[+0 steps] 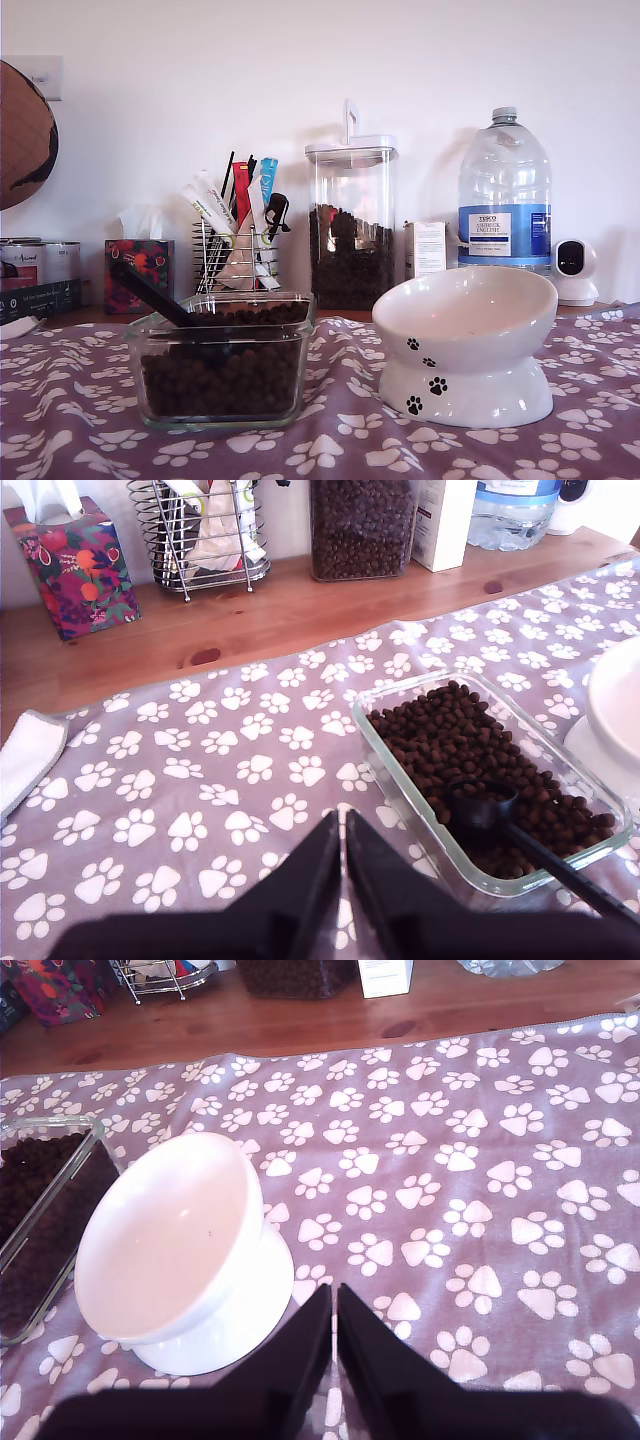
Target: Measure one spoon of cat food and pour it into the food bowl
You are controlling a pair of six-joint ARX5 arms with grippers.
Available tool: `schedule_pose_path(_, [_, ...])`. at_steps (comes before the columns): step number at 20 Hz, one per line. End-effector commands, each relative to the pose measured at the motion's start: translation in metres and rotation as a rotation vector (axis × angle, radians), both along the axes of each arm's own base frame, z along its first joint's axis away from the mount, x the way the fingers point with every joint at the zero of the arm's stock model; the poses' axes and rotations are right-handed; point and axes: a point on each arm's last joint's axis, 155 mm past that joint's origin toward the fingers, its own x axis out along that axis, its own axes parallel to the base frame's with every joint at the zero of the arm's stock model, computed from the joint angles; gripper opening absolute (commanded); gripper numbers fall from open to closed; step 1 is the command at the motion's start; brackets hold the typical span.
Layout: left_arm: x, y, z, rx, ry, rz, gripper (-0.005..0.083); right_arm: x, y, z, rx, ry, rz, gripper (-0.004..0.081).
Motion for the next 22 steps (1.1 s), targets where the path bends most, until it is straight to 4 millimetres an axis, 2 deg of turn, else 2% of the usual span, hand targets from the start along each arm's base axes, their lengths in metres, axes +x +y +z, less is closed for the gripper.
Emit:
schedule_pose_path(1, [-0.014, -0.013, -0.018, -0.016, 0.085, -0.082, -0.0019, 0.007, 0.002, 0.015, 0.005, -0.059, 0.01, -0.0012])
schedule_pose_path(7, [-0.015, -0.015, -0.017, -0.038, 0.093, -0.088, -0.0019, 0.008, 0.002, 0.018, 0.006, -0.07, 0.01, -0.0012])
schedule_pose_path(12, [-0.03, -0.044, -0.009, -0.165, 0.133, -0.211, -0.0019, 0.003, 0.023, 0.022, 0.122, -0.048, 0.077, -0.0013])
schedule_pose_path(17, [-0.04, -0.059, -0.005, -0.2, 0.149, -0.275, -0.0019, 0.0, 0.039, 0.02, 0.12, -0.04, 0.149, -0.0013])
schedule_pose_path(22, [-0.056, -0.078, -0.004, -0.225, 0.174, -0.366, -0.0019, 0.0, 0.046, 0.016, 0.115, -0.02, 0.174, -0.0013])
